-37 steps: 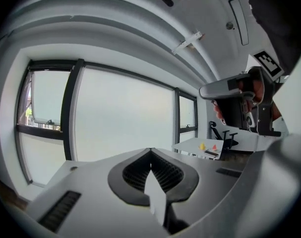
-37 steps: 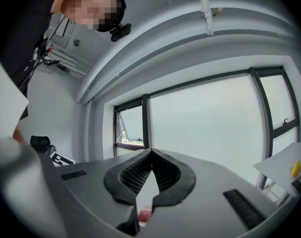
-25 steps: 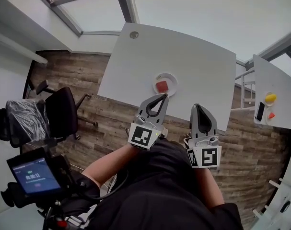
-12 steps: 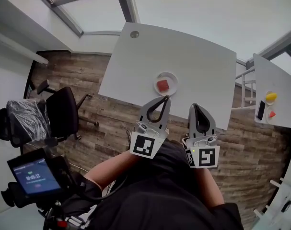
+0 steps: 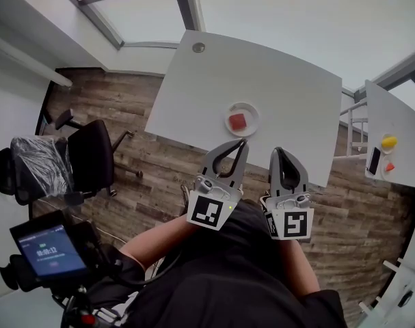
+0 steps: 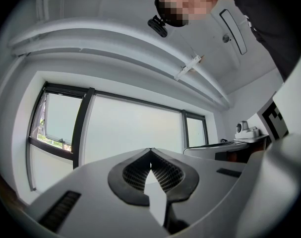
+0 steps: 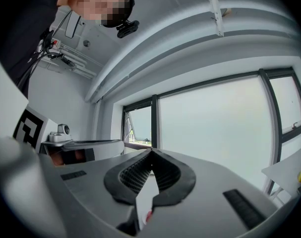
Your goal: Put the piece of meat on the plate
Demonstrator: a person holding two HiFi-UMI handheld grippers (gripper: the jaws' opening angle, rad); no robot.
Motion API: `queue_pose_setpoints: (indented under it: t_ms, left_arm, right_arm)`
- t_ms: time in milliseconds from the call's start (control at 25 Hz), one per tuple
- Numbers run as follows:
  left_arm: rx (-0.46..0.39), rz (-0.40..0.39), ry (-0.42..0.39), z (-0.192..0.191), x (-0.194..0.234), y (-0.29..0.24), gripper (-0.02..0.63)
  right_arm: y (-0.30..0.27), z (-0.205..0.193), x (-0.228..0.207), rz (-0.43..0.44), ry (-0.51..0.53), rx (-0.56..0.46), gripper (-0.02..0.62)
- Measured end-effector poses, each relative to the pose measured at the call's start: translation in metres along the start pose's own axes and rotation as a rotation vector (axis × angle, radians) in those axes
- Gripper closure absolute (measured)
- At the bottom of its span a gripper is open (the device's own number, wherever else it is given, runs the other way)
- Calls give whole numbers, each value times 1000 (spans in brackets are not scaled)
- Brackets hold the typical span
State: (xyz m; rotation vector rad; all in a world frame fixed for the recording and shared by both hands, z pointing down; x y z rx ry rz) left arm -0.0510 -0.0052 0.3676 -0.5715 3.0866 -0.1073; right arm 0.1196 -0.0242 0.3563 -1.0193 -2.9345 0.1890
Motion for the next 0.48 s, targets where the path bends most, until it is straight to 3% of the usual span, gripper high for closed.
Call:
queue_pose_setpoints:
  t_ms: [480]
  left_arm:
    - [-7,-19,3,1,-2,1,601]
  right_arm:
    - [4,-4,2,-11,-12,-9,592]
Point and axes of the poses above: the fingertips, and each gripper's own axes: y backward along the fingers, x to its left, z out of its top, the point moved 10 cm from there along y, backward along the fingers, and after that the axes turned 7 degrees about x, right-handed, at the moved point
